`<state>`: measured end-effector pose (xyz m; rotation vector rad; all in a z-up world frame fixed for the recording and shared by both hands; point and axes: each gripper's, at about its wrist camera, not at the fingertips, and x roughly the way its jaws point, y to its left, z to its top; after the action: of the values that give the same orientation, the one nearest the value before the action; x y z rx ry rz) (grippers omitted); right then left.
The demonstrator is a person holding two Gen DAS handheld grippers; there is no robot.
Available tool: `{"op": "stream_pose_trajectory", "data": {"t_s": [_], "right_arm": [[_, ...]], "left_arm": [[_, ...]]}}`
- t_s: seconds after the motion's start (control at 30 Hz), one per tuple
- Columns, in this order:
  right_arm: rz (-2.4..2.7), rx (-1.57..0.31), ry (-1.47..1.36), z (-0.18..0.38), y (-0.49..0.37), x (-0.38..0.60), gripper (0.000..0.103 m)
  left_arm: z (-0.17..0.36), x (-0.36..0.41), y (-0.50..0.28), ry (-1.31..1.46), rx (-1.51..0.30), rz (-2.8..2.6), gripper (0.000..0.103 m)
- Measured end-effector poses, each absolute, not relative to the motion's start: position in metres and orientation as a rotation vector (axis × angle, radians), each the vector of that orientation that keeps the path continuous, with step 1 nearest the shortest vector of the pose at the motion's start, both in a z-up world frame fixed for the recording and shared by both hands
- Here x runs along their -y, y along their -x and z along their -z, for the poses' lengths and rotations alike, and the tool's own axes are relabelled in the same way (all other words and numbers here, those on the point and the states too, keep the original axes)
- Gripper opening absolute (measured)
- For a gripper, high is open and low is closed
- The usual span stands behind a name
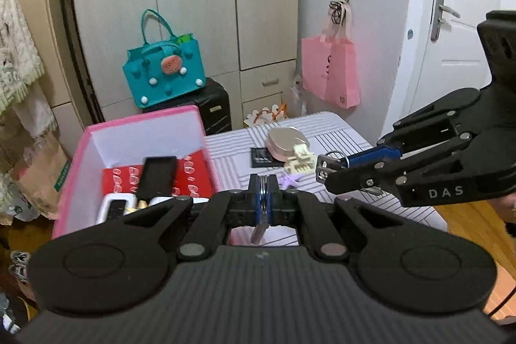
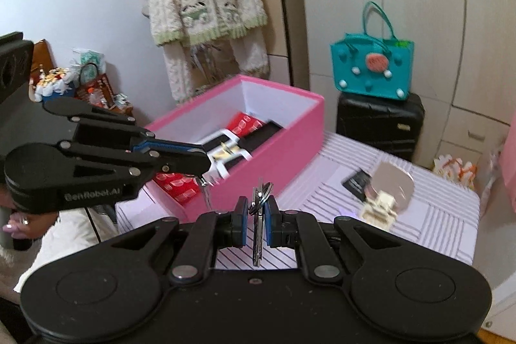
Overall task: Organize rigid objects
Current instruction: 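Carry the keys with the right gripper over the pink box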
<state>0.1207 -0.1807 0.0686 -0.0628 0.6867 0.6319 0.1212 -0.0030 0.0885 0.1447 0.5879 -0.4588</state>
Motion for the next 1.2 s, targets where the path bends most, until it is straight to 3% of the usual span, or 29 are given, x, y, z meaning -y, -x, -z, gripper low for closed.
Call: {"op": "stream_pose_trajectory", "data": {"t_s": [0.53,1.2], "right_arm": [[-0.829,-0.702,0.146,-0.079,-0.179,0.076,0.013],[-0.629,-0.831,0.134,-0.018,-0.314,0.045,0.013]], "left_arm": [[-0.111,-0.101,-0.160,-0.070,-0.597,0.269,0.003],[-0.045,-0.091,-0.284,-0.003,-0.784,0.335,0.003]]}}
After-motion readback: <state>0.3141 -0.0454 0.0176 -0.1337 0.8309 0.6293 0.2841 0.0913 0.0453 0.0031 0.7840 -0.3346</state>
